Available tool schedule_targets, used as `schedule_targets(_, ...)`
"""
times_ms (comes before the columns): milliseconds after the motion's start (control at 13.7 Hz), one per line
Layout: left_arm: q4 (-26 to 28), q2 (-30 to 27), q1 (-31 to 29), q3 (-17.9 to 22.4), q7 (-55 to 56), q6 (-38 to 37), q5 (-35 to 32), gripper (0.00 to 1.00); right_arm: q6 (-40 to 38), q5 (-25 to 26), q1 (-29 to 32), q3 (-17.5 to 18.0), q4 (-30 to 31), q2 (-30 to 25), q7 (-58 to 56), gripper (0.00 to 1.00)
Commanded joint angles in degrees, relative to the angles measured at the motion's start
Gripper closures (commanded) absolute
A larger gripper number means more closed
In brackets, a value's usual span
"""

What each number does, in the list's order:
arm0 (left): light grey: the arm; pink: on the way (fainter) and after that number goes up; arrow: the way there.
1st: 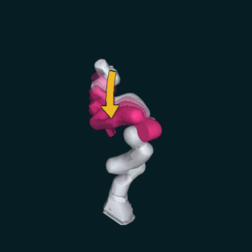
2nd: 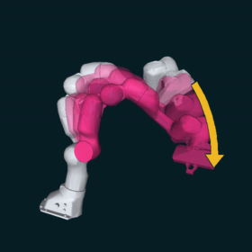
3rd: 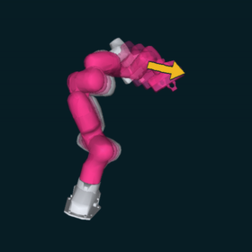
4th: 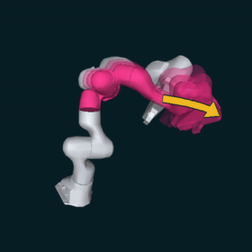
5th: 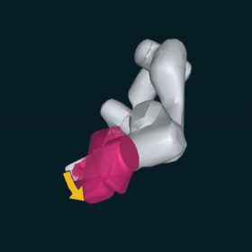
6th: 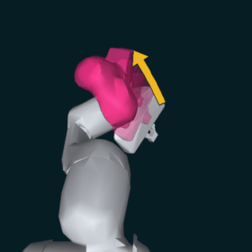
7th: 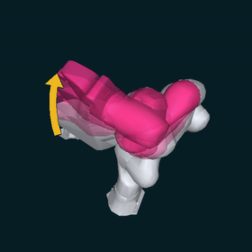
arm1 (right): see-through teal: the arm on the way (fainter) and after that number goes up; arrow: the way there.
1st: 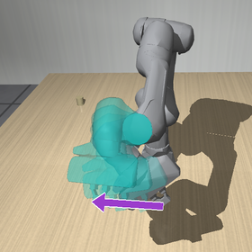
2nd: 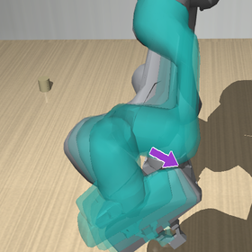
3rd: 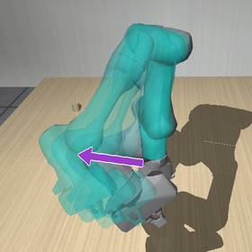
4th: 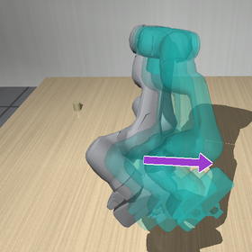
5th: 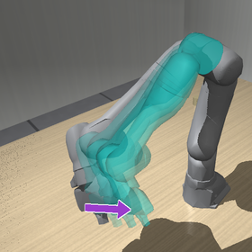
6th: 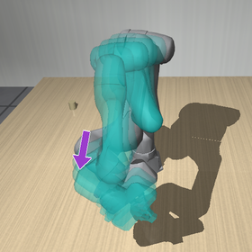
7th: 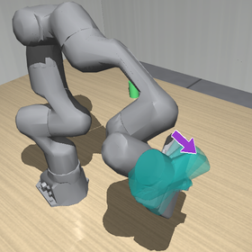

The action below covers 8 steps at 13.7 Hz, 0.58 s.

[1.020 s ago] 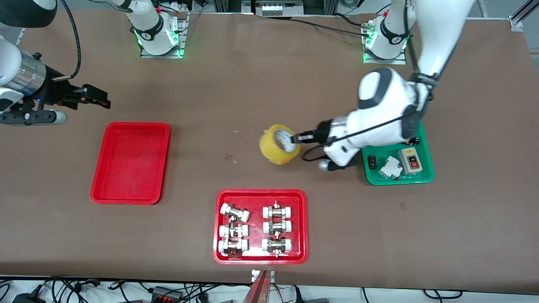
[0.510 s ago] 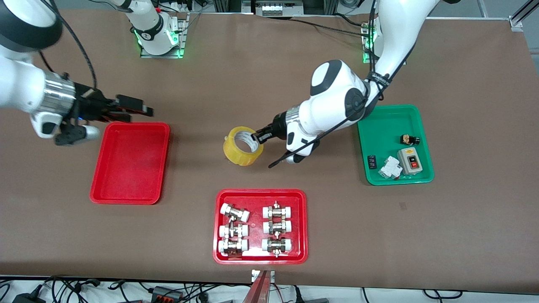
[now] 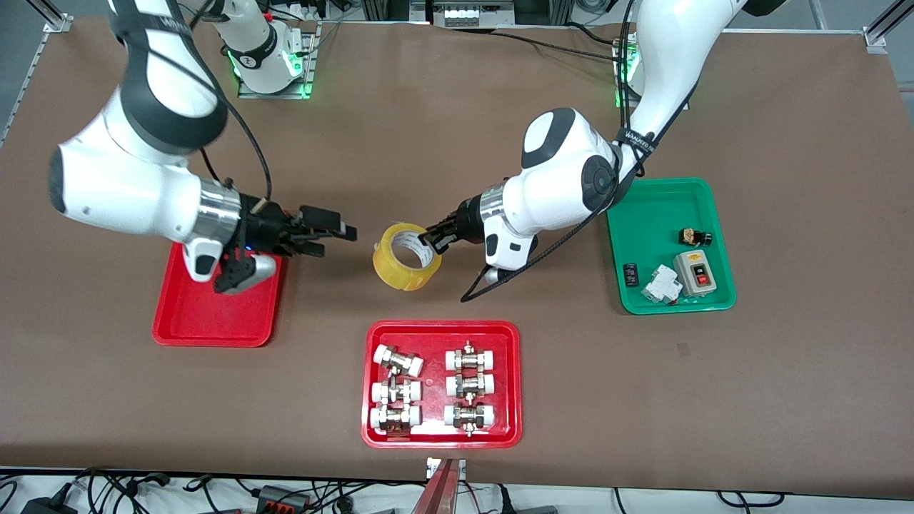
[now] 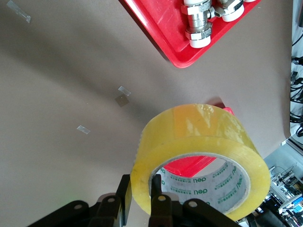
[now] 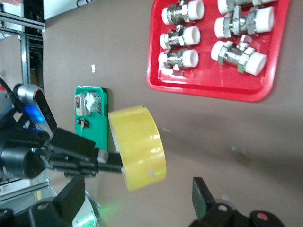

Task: Left arm passes tape to right arm into tray
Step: 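Carry the tape with the left gripper while the right gripper reaches toward it, then grasp the tape with the right gripper beside the left gripper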

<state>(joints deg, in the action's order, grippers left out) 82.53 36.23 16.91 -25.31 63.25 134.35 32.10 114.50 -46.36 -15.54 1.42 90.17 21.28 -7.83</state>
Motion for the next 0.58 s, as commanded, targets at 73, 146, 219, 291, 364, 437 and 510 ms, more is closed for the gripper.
schedule_targets(73,-3.0,1.6,0.7,0.0,-0.1,0.3,1.8,1.00,5.0,-2.2,-2.6,-0.4,-2.5,4.2,-2.4,0.00)
schedule_targets(146,-3.9,2.5,0.7,0.0,0.1,0.3,1.8,1.00,6.5,-2.2,-3.1,-0.4,-2.5,5.1,-2.5,0.00)
schedule_targets(219,-4.9,3.1,0.7,0.0,0.2,0.3,1.8,1.00,7.7,-2.7,-3.8,-0.3,-2.5,5.8,-2.5,0.00)
schedule_targets(291,-5.4,3.4,0.8,0.0,0.3,0.3,1.7,1.00,8.7,-4.2,-4.2,-0.3,-2.5,6.1,-2.5,0.00)
schedule_targets(364,-5.5,3.4,0.8,0.0,0.3,0.3,1.7,1.00,9.0,-5.3,-4.7,-0.2,-2.5,6.6,-2.6,0.00)
schedule_targets(437,-5.5,3.4,0.7,0.0,0.3,0.2,1.6,1.00,9.3,-5.4,-4.8,-0.2,-2.5,6.8,-2.9,0.00)
schedule_targets(510,-5.5,3.4,0.7,0.0,0.3,0.2,1.6,1.00,9.3,-5.3,-4.8,-0.1,-2.5,7.2,-2.9,0.00)
